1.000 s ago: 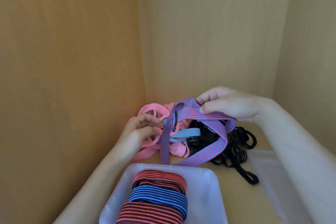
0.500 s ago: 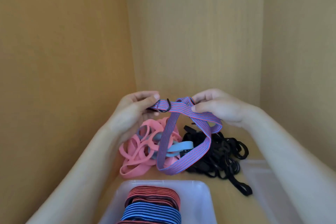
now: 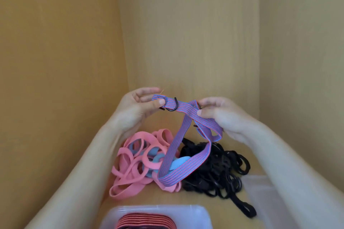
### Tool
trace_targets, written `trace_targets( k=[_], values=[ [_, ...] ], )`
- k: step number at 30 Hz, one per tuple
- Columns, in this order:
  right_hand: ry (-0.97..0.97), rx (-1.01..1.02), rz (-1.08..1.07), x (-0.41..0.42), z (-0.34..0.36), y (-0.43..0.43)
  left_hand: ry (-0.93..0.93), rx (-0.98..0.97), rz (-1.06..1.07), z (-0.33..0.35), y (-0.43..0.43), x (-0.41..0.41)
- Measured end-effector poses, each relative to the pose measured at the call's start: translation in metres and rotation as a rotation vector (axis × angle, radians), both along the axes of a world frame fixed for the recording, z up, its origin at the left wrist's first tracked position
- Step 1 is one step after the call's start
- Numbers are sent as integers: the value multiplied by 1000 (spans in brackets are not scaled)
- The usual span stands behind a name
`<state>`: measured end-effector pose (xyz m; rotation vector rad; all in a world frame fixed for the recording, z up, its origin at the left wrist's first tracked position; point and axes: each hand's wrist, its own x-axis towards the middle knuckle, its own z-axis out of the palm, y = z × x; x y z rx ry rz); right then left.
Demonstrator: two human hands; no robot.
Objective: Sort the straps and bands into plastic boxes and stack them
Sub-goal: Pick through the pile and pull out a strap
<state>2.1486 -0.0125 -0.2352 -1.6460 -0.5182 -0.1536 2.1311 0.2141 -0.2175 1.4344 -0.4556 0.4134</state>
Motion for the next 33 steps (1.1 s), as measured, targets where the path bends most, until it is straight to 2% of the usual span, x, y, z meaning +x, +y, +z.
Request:
trace_targets(
  k=[3, 8, 17, 26, 29, 33],
  values=[
    [95, 104, 64, -4, -2, 4, 32, 51, 73, -4, 5, 3],
    [21, 18, 13, -5, -5, 12, 60, 124, 71, -3, 4, -1],
    [58, 92, 44, 5, -13, 13, 14, 209, 90, 2, 9, -2],
    [-139, 28, -231, 7, -10, 12, -30, 342, 1, 4, 5, -9],
    [-143, -10, -311, 7, -5, 5, -27, 320, -58, 3, -1, -11],
    [-99, -29, -311, 3, 2, -11, -31, 280, -129, 0, -12, -9]
  ],
)
